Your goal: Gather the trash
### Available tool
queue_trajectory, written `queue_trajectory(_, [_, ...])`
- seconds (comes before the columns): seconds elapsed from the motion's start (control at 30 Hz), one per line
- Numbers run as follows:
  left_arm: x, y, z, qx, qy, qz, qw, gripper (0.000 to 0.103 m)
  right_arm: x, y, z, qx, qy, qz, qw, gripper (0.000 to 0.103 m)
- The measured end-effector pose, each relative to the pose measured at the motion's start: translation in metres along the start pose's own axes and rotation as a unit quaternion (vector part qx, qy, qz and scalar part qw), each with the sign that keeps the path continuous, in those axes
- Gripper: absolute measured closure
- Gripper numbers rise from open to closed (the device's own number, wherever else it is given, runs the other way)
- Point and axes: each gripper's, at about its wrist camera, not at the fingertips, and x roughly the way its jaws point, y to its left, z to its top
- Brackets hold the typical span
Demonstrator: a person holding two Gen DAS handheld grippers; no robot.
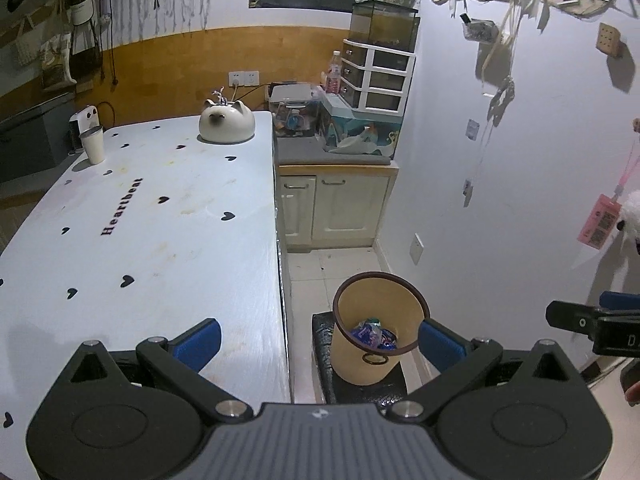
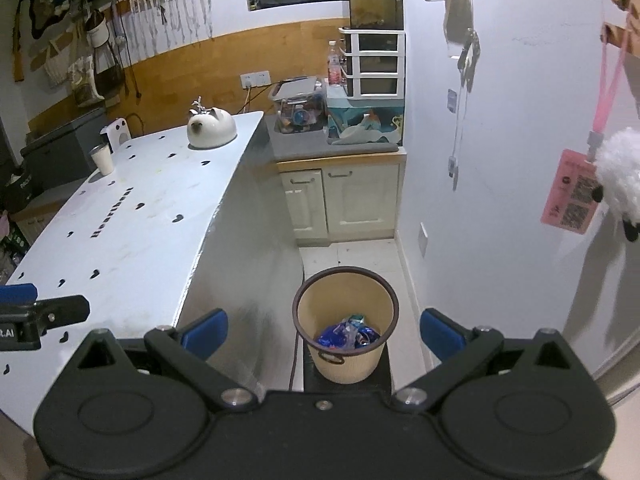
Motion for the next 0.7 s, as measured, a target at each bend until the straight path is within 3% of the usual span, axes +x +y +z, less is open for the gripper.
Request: queue_trajectory(0.7, [-0.036,0.011,-0.028,0.002,-0.005,-0.005,1.0000,0.000,-0.045,0.023,-0.029,-0.007,-0.010,0.001,1.000,0.000])
